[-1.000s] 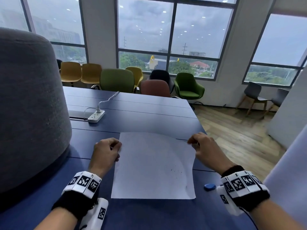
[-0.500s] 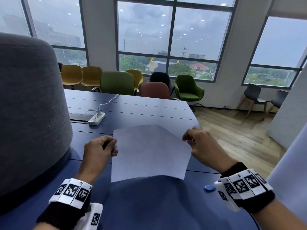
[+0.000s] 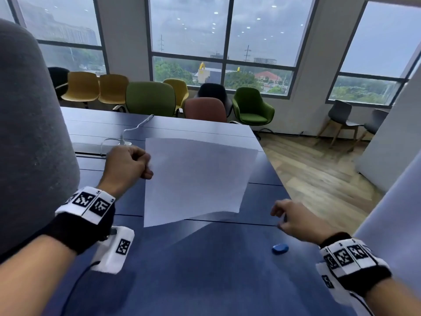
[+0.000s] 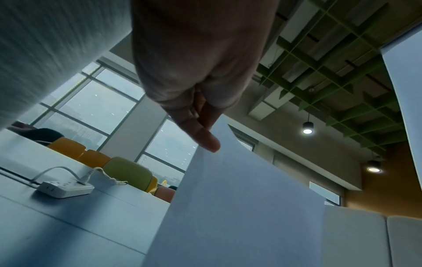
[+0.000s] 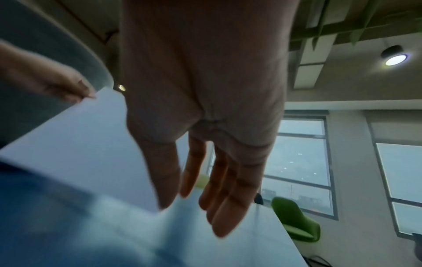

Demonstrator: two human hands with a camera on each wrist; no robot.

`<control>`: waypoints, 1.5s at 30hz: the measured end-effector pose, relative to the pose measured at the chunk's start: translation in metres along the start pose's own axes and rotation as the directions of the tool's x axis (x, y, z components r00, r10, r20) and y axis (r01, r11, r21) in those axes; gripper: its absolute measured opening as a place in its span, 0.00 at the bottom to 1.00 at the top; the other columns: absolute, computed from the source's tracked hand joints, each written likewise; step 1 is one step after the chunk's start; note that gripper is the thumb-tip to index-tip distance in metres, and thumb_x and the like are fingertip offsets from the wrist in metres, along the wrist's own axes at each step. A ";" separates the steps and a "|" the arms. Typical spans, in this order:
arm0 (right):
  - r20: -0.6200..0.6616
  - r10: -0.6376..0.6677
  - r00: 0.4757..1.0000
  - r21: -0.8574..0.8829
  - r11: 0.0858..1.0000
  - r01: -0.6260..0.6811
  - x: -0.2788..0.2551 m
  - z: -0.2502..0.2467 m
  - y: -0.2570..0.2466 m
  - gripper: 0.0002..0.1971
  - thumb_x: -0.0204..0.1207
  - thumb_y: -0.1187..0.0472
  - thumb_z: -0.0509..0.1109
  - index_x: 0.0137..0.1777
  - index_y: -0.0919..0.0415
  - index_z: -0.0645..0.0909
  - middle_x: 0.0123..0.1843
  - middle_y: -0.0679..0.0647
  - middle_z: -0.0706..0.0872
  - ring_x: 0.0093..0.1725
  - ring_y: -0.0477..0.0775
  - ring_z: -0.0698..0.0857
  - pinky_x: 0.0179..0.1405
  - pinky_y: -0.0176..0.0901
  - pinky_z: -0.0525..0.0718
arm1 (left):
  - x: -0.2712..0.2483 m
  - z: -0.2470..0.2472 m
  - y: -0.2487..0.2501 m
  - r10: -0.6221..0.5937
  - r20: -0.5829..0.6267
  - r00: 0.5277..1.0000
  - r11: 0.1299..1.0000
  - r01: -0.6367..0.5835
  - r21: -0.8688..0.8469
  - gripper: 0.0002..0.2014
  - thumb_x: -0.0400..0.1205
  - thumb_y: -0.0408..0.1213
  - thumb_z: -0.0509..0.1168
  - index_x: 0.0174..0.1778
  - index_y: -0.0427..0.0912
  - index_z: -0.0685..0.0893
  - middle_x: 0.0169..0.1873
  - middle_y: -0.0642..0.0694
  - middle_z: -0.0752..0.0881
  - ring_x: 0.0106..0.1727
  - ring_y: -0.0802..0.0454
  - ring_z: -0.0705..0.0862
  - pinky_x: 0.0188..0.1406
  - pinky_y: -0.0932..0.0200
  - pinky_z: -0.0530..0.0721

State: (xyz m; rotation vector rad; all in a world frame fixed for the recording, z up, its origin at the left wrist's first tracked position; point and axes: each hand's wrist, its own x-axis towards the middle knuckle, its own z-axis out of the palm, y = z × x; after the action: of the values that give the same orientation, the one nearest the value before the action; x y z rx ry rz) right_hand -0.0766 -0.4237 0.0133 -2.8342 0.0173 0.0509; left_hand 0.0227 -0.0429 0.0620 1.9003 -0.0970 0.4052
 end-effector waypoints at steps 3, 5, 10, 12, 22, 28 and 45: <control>0.252 0.019 0.968 -0.169 0.985 0.025 -0.008 0.027 0.029 0.14 0.73 0.53 0.72 0.59 0.47 0.79 0.55 0.42 0.75 0.52 0.46 0.79 0.49 0.39 0.78 | 0.030 0.013 0.008 -0.045 0.072 0.996 0.998 0.042 0.049 0.05 0.83 0.24 0.66 0.41 0.29 0.84 0.29 0.33 0.86 0.19 0.53 0.86 0.21 0.64 0.86; 0.292 -0.005 0.956 -0.145 0.988 0.050 -0.011 0.038 0.036 0.10 0.73 0.57 0.70 0.53 0.46 0.79 0.52 0.41 0.74 0.50 0.44 0.79 0.46 0.37 0.78 | 0.047 0.027 0.005 -0.061 0.107 0.992 0.994 0.050 0.102 0.06 0.83 0.23 0.65 0.41 0.26 0.84 0.28 0.33 0.85 0.17 0.53 0.84 0.21 0.62 0.86; 0.290 -0.036 0.956 -0.072 0.996 0.060 0.003 0.045 0.051 0.08 0.68 0.56 0.69 0.34 0.46 0.71 0.42 0.41 0.78 0.41 0.41 0.78 0.39 0.37 0.75 | 0.088 0.070 -0.017 -0.120 0.126 0.985 0.976 0.093 0.198 0.10 0.82 0.25 0.66 0.35 0.28 0.85 0.24 0.36 0.84 0.19 0.48 0.82 0.21 0.57 0.86; 0.228 -0.062 0.972 -0.051 0.996 0.076 0.018 0.037 0.048 0.08 0.69 0.52 0.69 0.33 0.46 0.72 0.38 0.41 0.80 0.38 0.40 0.78 0.38 0.37 0.77 | 0.103 0.090 -0.024 -0.154 0.136 0.979 0.969 0.123 0.213 0.10 0.81 0.24 0.66 0.34 0.27 0.85 0.23 0.36 0.84 0.15 0.53 0.80 0.15 0.63 0.81; 0.033 0.030 0.999 -0.133 0.991 -0.025 0.198 0.009 0.021 0.09 0.76 0.52 0.70 0.47 0.57 0.85 0.49 0.54 0.88 0.49 0.58 0.87 0.49 0.51 0.87 | 0.153 0.188 -0.072 -0.290 0.236 0.927 0.913 0.194 0.360 0.18 0.81 0.25 0.67 0.23 0.36 0.81 0.10 0.46 0.78 0.08 0.56 0.75 0.13 0.63 0.80; 0.121 0.149 0.981 -0.200 0.972 -0.123 0.241 0.047 0.027 0.09 0.76 0.53 0.72 0.50 0.58 0.85 0.57 0.57 0.86 0.52 0.60 0.87 0.50 0.46 0.86 | 0.159 0.211 -0.111 -0.325 0.255 0.911 0.866 0.179 0.466 0.10 0.80 0.27 0.69 0.32 0.30 0.87 0.31 0.32 0.88 0.28 0.46 0.90 0.34 0.55 0.89; 0.238 -0.026 0.971 -0.042 0.998 0.037 0.036 0.017 0.017 0.20 0.77 0.42 0.67 0.66 0.49 0.77 0.55 0.42 0.82 0.43 0.34 0.78 0.40 0.23 0.73 | -0.005 0.019 -0.146 -0.607 0.393 0.691 0.409 -0.153 0.900 0.42 0.84 0.67 0.41 0.86 0.41 0.39 0.86 0.41 0.38 0.86 0.44 0.39 0.83 0.41 0.46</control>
State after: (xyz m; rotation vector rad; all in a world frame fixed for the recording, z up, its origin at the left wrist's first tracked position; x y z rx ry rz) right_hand -0.0416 -0.4350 -0.0090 -2.8534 -0.0817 0.3879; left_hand 0.0608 -0.0086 -0.0759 3.0305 -0.0765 -0.7029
